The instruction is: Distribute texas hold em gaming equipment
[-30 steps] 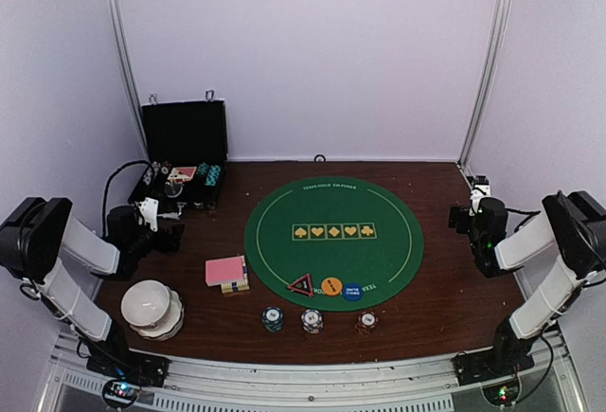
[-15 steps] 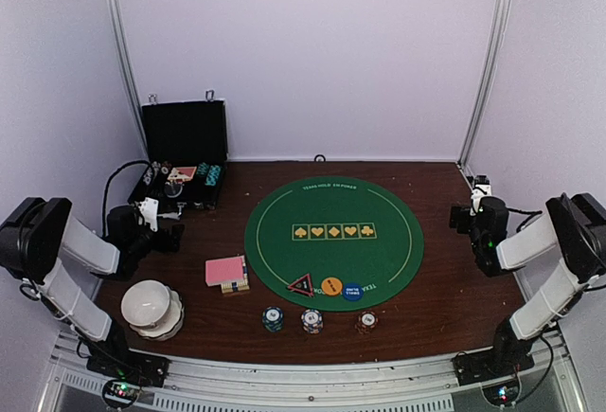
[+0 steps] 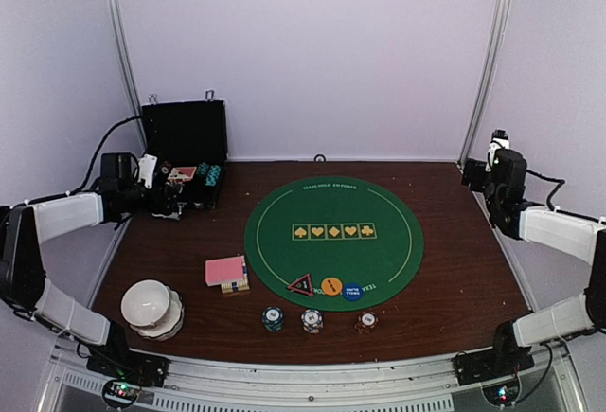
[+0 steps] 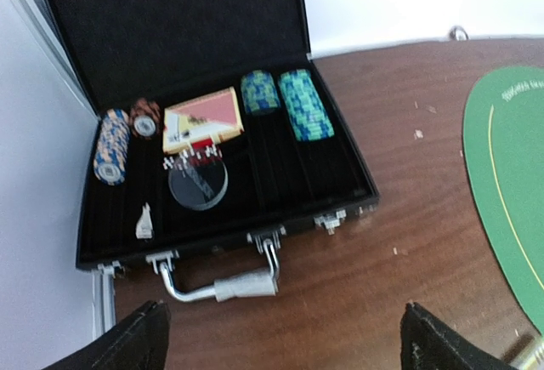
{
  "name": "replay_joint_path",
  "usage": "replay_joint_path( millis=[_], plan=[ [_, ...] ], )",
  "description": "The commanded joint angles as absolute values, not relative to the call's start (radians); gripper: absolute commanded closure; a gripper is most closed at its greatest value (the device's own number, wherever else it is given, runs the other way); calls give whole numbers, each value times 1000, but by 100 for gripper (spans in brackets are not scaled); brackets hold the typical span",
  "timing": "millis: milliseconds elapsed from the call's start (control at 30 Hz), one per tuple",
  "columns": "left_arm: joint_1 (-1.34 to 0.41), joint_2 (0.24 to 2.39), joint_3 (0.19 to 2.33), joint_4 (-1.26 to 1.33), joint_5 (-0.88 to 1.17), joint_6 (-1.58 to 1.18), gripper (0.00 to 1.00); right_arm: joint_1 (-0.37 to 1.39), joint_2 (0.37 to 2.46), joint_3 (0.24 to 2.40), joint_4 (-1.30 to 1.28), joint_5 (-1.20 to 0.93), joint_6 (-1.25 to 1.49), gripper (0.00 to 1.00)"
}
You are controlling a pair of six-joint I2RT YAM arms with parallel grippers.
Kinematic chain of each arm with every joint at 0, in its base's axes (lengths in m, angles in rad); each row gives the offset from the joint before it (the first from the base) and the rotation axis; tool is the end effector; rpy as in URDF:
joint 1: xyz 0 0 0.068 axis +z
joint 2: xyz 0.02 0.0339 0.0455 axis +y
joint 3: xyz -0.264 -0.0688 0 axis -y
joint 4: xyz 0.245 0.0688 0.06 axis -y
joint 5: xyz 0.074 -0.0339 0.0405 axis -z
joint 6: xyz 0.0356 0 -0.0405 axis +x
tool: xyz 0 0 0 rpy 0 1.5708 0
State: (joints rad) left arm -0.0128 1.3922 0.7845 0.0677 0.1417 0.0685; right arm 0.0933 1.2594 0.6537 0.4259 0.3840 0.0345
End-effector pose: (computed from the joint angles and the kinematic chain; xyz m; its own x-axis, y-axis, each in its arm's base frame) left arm 0.3021 -0.0089 0.2265 -0.5037 0.0742 -0.8607 0.1687 0.9856 -0.0137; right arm 0.2800 0.0128 0.2555 -0.1683 0.0164 -0.9856 0.2866 0.9575 -0.0330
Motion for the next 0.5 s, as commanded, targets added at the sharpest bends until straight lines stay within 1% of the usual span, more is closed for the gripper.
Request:
replay_joint_path(
  millis=[0,67,133,233,333,400,467],
  plan=[
    [-9,1361,885,-264,154,111,2,91,1230,788,129,273,97,1],
    [-9,1353,928,-336,170,103,2,88,1257,859,35,235,145,1],
    [-9,1352,977,-416,194,102,3,87,1272,902,-6,208,230,1],
    [-9,1354,1049,-535,217,113,2,87,1293,989,-138,86,293,1],
    [-9,1350,1095,-629,251,128,3,96,1322,1020,-167,-85,328,1],
    [-9,1338,1111,-678,275,149,2,150,1337,1043,-202,-136,316,1],
    [-9,1322,1117,-715,289,164,3,255,1347,1074,-265,-78,272,1]
  ],
)
